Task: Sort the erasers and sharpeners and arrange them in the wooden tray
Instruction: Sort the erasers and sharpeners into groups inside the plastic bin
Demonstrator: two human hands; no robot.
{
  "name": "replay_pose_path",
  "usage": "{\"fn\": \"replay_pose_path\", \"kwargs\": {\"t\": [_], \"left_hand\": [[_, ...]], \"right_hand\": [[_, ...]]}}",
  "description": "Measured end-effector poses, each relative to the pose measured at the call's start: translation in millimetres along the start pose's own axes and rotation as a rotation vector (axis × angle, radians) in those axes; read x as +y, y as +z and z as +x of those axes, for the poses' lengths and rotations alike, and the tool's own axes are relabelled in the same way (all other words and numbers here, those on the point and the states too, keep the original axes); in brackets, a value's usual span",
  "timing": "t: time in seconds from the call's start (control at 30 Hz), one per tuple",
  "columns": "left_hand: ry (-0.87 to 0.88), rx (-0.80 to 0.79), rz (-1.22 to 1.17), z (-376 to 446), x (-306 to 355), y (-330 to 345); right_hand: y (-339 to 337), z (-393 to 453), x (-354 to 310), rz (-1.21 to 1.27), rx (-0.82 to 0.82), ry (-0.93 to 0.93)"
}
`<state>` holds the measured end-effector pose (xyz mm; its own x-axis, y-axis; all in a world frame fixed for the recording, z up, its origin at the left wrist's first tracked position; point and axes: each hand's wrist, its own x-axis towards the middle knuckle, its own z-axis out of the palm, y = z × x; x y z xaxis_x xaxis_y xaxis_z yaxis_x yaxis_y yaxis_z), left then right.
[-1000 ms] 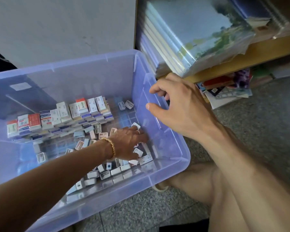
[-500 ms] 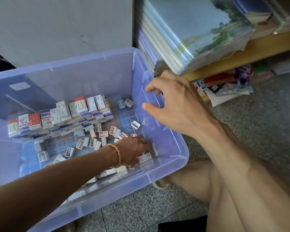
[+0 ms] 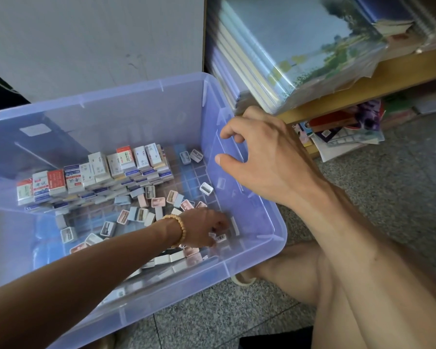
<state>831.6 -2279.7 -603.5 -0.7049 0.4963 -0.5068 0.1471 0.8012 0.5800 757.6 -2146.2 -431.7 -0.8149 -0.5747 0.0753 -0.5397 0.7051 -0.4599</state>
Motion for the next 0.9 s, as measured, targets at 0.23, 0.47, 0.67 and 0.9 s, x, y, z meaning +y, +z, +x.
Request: {"fn": "replay_pose_path", "kwargs": {"t": [0.23, 0.47, 0.67, 0.9], "left_hand": [[-0.016, 0.169, -0.062, -15.9, 6.4, -10.4], [-0.193, 0.598, -0.635, -102.3, -11.3, -70.9], [-0.343, 0.809, -1.183, -177.8, -25.2, -98.6], [-0.344, 0.911, -1.315, -217.3, -25.5, -87.7]], "right_hand": [[4.5, -1.6, -5.2, 0.033, 0.056, -0.051], [26.1, 9.2, -41.1, 0.085, -0.004, -0.183], [57.0, 26.2, -84.3, 0.085, -0.226, -0.293], [99.6, 38.3, -127.4, 0.127, -0.230, -0.451]]}}
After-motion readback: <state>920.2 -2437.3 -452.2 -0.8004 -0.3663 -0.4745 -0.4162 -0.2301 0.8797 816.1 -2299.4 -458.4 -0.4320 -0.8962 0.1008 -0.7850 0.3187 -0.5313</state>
